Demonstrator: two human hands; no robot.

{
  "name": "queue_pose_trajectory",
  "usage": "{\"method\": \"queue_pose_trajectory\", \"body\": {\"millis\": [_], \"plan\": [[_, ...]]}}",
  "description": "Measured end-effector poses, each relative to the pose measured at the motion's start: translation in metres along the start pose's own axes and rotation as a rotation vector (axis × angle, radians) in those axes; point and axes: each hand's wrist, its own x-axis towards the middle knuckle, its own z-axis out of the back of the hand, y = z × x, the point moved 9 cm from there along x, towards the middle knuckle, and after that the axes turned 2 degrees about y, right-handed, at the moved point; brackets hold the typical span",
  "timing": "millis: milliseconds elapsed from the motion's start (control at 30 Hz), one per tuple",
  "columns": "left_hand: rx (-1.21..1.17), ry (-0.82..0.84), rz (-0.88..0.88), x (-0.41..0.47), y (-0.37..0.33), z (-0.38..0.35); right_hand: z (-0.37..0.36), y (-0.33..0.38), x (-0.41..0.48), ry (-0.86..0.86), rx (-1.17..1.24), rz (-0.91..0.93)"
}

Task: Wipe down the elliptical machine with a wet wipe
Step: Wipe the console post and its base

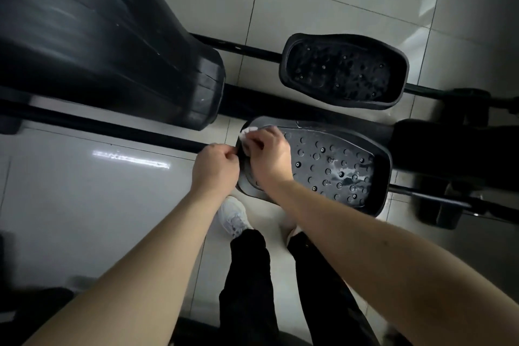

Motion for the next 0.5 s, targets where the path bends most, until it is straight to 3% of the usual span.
{"method": "queue_pose_trajectory", "body": {"millis": [167,400,500], "plan": [[-0.03,0.017,-0.045,0.007,-0.013,-0.002,0.014,-0.013,0.041,-0.083,-0.028,-0.093],[0.033,-0.055,-0.023,0.014,-0.016,-0.001,0.008,0.005,0.042,0.079,-0.169,0.218],[0.042,-0.055,0.018,0.016,-0.015,-0.001,0.034,-0.02,0.059,0.239,-0.37,0.168]]}}
